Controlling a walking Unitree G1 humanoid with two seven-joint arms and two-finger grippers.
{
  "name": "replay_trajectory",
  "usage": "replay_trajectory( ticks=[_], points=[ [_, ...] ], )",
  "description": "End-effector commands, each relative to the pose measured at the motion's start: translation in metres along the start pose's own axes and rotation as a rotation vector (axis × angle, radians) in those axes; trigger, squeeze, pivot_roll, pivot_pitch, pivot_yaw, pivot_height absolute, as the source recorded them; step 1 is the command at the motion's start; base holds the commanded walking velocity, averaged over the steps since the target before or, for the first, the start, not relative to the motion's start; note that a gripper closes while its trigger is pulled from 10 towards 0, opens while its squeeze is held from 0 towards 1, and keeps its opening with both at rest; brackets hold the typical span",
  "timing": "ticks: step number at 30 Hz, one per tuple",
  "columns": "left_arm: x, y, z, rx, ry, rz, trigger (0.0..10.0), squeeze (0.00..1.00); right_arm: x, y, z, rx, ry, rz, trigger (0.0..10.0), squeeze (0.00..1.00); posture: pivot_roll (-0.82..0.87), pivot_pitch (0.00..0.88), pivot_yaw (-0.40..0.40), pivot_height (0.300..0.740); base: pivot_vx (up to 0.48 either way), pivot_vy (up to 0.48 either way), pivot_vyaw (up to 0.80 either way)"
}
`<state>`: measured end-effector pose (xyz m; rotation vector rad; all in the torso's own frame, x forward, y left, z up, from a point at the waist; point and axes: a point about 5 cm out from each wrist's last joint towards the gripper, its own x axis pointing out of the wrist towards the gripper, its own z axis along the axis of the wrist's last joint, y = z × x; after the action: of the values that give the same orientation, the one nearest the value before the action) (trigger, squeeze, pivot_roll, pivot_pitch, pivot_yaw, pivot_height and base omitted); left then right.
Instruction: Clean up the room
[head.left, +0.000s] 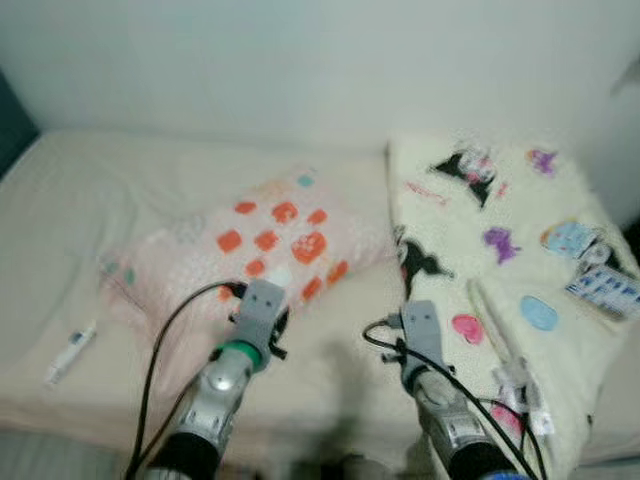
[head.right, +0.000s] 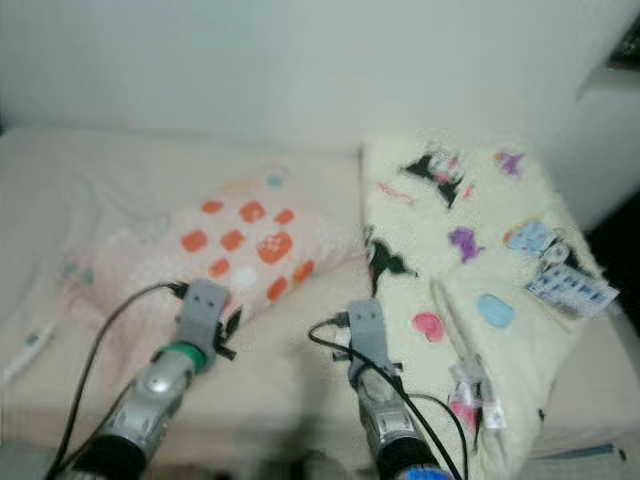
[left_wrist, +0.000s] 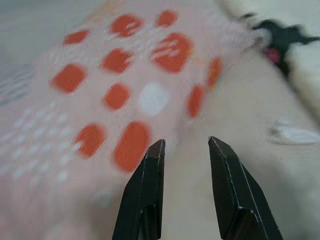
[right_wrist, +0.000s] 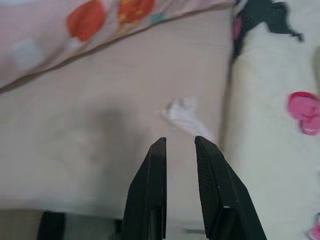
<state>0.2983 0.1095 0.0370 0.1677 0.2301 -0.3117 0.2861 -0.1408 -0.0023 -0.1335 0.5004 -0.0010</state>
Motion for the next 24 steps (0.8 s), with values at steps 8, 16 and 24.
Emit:
replay_trajectory(
  ticks=[8, 16, 24],
  points=[
    [-0.0024, -0.0053, -0.0074, 0.012, 0.026, -0.025, 10.0, 0.0, -0.0019, -0.0076, -0.0095, 0.007, 0.037, -0.041, 10.0, 0.0, -0.03, 0.091, 0.007, 0.74, 0.0, 0.0, 0.0],
    [-0.0023, -0.0048, -0.0073, 0.017, 0.025, -0.03, 10.0, 0.0, -0.0019, -0.0085, -0.0097, 0.038, 0.038, -0.048, 10.0, 0.0, -0.03, 0.094, 0.01, 0.74, 0.0, 0.0, -0.6],
    [-0.0018, -0.0043, -0.007, 0.016, 0.025, -0.031, 10.0, 0.0, -0.0019, -0.0086, -0.0096, 0.042, 0.038, -0.048, 10.0, 0.0, -0.03, 0.092, 0.011, 0.74, 0.0, 0.0, -0.8]
  ],
)
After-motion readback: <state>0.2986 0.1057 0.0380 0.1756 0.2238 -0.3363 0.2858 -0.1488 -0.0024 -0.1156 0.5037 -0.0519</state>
